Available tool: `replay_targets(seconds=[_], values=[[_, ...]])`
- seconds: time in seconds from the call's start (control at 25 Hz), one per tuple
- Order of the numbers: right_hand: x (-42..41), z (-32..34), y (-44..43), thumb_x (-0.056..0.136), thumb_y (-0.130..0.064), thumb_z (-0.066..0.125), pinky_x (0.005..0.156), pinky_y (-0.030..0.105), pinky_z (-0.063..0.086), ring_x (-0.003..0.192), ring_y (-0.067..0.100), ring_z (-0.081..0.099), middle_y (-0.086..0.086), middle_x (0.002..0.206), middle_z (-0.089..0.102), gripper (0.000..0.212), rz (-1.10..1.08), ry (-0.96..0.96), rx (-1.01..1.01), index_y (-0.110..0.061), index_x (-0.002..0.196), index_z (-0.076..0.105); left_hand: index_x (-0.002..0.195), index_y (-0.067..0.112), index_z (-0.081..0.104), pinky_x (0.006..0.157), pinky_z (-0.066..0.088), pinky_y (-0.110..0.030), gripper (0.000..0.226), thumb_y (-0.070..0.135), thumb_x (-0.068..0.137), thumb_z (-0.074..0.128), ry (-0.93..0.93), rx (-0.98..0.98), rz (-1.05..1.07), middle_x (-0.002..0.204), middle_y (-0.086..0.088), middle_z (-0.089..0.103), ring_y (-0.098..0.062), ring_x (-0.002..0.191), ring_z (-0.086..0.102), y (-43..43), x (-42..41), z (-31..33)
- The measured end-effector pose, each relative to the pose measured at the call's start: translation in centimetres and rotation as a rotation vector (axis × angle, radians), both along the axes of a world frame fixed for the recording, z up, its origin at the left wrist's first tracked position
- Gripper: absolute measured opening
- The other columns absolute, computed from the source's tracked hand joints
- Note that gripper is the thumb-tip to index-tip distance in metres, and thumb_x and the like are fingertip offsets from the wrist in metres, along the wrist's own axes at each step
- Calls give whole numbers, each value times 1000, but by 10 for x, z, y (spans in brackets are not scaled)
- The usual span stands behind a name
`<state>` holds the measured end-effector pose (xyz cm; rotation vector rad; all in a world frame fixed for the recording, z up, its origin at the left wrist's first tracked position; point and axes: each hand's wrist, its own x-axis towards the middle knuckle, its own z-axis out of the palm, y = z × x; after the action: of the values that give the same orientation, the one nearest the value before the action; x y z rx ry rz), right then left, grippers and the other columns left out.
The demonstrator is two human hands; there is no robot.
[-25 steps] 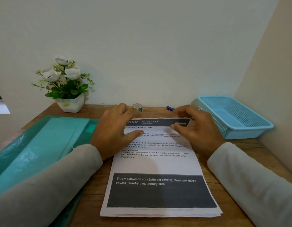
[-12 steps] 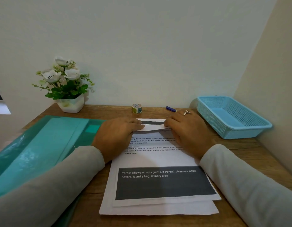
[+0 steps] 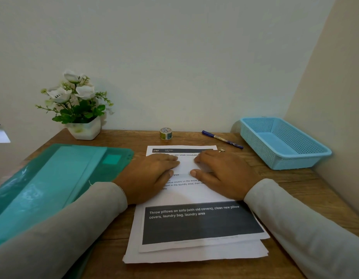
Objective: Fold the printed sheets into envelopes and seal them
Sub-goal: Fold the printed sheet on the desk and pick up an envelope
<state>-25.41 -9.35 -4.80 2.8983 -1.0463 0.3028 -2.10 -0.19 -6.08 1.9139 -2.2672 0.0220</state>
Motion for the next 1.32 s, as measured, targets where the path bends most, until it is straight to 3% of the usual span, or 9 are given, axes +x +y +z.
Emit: replay_targets(seconds=[0.2, 0.32, 0.44, 0.52, 0.68, 0.84, 0.96, 1.2, 1.32], values=[[10, 0, 11, 104, -60, 28, 103, 37, 44, 131, 23, 52, 1, 151, 50, 60, -150, 140, -9, -19, 143, 49, 159, 21, 14, 113, -3, -18, 58, 42, 107, 25, -24, 35, 33, 167, 4, 12, -10, 152, 9, 0, -2, -1], [29, -10, 25, 108, -49, 27, 125, 38, 24, 152, 24, 27, 9, 166, 28, 61, -29, 106, 107, -12, 158, 30, 159, 20, 9, 115, -3, -21, 59, 43, 107, 23, -26, 69, 50, 167, 3, 7, -11, 153, 5, 1, -8, 0], [37, -12, 30, 110, -46, 27, 129, 36, 10, 158, 20, 11, 7, 171, 16, 62, 56, 56, 214, -13, 162, 20, 159, 20, 9, 118, -1, -25, 60, 47, 106, 18, -69, 99, 85, 167, 1, 10, -13, 153, 8, 1, -9, 1], [34, -12, 27, 109, -51, 25, 129, 34, 6, 158, 18, 8, 5, 172, 12, 66, 25, 53, 224, -14, 163, 16, 159, 18, 12, 124, 6, -36, 70, 54, 98, 6, -214, 87, 150, 166, -2, 15, -17, 152, 14, 1, -5, 1], [36, -13, 32, 108, -54, 23, 128, 36, 5, 158, 21, 6, 7, 172, 9, 71, -54, 99, 203, -12, 163, 12, 158, 14, 13, 124, 11, -47, 85, 57, 87, -3, -326, 114, 289, 165, -6, 16, -22, 152, 16, 3, 0, 1], [56, -14, 40, 110, -46, 24, 129, 40, 5, 158, 23, 5, 10, 172, 9, 66, -58, 96, 210, -10, 163, 12, 158, 13, 11, 124, 12, -46, 79, 56, 93, -2, -344, 116, 300, 166, -8, 15, -23, 152, 16, 2, -3, -1], [47, -10, 38, 108, -54, 22, 129, 39, 3, 159, 20, 2, 7, 172, 4, 71, -32, 118, 233, -12, 164, 8, 159, 14, 10, 124, 13, -47, 74, 56, 98, 3, -364, 120, 305, 166, -8, 15, -23, 152, 16, 3, -2, -1], [19, -6, 18, 94, -79, 13, 127, 49, 16, 157, 31, 13, 15, 170, 12, 100, -422, 216, 201, -6, 162, 11, 158, 14, 8, 124, 12, -47, 72, 56, 100, 5, -374, 128, 296, 166, -7, 13, -24, 152, 15, 4, -4, 0], [37, -9, 28, 102, -65, 18, 128, 47, 14, 156, 31, 16, 16, 169, 16, 83, -264, 158, 157, -6, 161, 16, 158, 13, 8, 124, 12, -48, 71, 55, 101, 9, -364, 127, 297, 166, -8, 13, -24, 153, 15, 3, -4, 0]])
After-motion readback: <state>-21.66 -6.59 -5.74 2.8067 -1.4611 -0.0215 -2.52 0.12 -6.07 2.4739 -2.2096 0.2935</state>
